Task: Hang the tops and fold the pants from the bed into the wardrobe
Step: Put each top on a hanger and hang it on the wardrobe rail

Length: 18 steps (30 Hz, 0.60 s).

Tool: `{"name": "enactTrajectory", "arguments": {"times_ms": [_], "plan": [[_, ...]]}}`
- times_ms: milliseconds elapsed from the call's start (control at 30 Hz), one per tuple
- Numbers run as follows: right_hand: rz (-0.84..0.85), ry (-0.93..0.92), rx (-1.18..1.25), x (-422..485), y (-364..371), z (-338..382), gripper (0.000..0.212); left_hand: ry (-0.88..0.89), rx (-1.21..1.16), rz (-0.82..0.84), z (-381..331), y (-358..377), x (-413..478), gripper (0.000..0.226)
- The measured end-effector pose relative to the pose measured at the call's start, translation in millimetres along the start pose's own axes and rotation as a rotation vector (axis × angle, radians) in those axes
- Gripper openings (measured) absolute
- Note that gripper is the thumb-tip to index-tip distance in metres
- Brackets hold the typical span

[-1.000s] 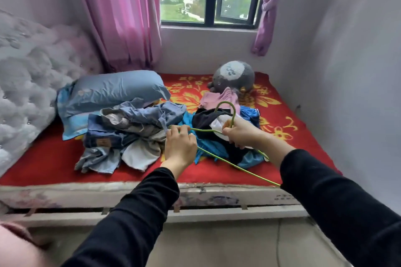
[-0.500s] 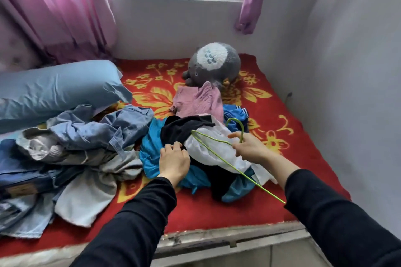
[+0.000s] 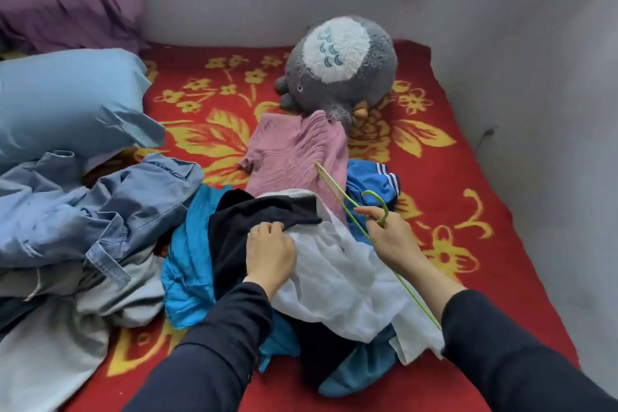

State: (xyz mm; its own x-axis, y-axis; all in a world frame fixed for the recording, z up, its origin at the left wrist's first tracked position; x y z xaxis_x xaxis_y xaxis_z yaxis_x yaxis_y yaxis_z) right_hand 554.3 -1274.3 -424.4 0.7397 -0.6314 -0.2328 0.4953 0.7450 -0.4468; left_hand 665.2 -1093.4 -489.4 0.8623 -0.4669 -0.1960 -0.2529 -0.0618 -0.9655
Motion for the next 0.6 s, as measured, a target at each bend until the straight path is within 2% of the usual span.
{"name": "enactTrajectory", "arguments": {"times_ms": [133,200,267,400,467,533,600], "plan": [[-0.077,0.047,0.056,71,-4,-34,0.035,0.096,0.029,-0.044,-45,25,78,0.039],[-0.103,0.035,0.045,101,-4,-50,0.032,0.143,0.010,-0.083,-65,41,114,0.033],[-0.137,0.021,0.029,127,-3,-70,0.027,0.156,0.007,-0.072,-82,64,150,0.039],[-0.187,0.000,-0.006,159,0,-107,0.021,0.052,0.038,0.109,-103,103,209,0.070],[-0.201,-0.017,-0.021,167,0,-117,0.021,0.022,0.118,0.165,-104,110,223,0.073],[-0.216,0.000,-0.013,170,-1,-125,0.021,0.029,0.173,0.142,-99,109,231,0.055],[-0.216,0.028,0.000,168,-2,-129,0.022,-0.002,0.084,0.091,-86,97,237,0.032]]}}
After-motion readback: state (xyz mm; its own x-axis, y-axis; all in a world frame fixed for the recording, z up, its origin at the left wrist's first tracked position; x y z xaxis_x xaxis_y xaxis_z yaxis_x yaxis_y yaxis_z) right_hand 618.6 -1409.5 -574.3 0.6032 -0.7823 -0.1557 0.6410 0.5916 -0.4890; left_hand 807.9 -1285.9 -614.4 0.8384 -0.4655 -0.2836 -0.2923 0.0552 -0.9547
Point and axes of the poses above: each hand's wrist, its own x-axis towards the middle knuckle, its own y-axis out of the palm, z = x × y, the point moved 4 cm from there along x, towards the middle knuckle, and after that the axes turned 15 degrees about x, right-handed, at the moved point
